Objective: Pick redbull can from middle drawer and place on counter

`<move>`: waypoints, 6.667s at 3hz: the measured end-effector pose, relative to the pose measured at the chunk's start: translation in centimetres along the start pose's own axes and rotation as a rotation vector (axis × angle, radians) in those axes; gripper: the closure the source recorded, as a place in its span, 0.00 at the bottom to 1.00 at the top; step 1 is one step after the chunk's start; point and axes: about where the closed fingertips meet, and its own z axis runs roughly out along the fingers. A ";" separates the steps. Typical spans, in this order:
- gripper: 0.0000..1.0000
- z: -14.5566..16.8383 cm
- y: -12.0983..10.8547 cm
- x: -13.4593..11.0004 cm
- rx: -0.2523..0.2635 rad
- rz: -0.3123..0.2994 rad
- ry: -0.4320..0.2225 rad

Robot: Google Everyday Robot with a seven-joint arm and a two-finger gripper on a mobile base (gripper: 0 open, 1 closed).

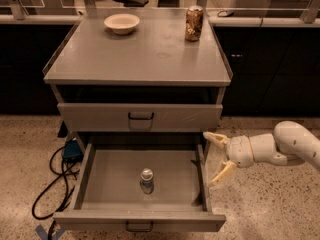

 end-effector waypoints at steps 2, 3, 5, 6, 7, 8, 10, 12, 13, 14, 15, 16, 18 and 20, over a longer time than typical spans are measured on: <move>0.00 2.2 -0.6 0.8 0.042 0.017 -0.020; 0.00 9.1 1.9 1.9 0.025 0.036 -0.023; 0.00 10.0 2.0 1.6 -0.042 0.005 0.004; 0.00 13.6 3.1 2.0 -0.112 -0.015 0.166; 0.00 13.6 3.1 2.0 -0.112 -0.015 0.166; 0.00 14.6 2.4 3.3 -0.098 0.024 0.157; 0.00 18.0 1.2 4.9 0.088 0.071 0.257; 0.00 19.6 1.5 6.5 0.021 0.105 0.236; 0.00 21.6 1.0 8.4 0.001 0.124 0.249; 0.00 22.4 0.6 9.2 0.043 0.126 0.240; 0.00 22.8 0.5 9.9 0.089 0.134 0.230; 0.00 23.4 0.4 10.2 0.133 0.148 0.213; 0.00 29.5 1.5 9.7 0.098 0.145 0.170; 0.19 29.5 1.5 9.7 0.098 0.145 0.170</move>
Offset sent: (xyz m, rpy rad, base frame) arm 0.0017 0.0309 -0.0327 0.0637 0.0140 -0.0587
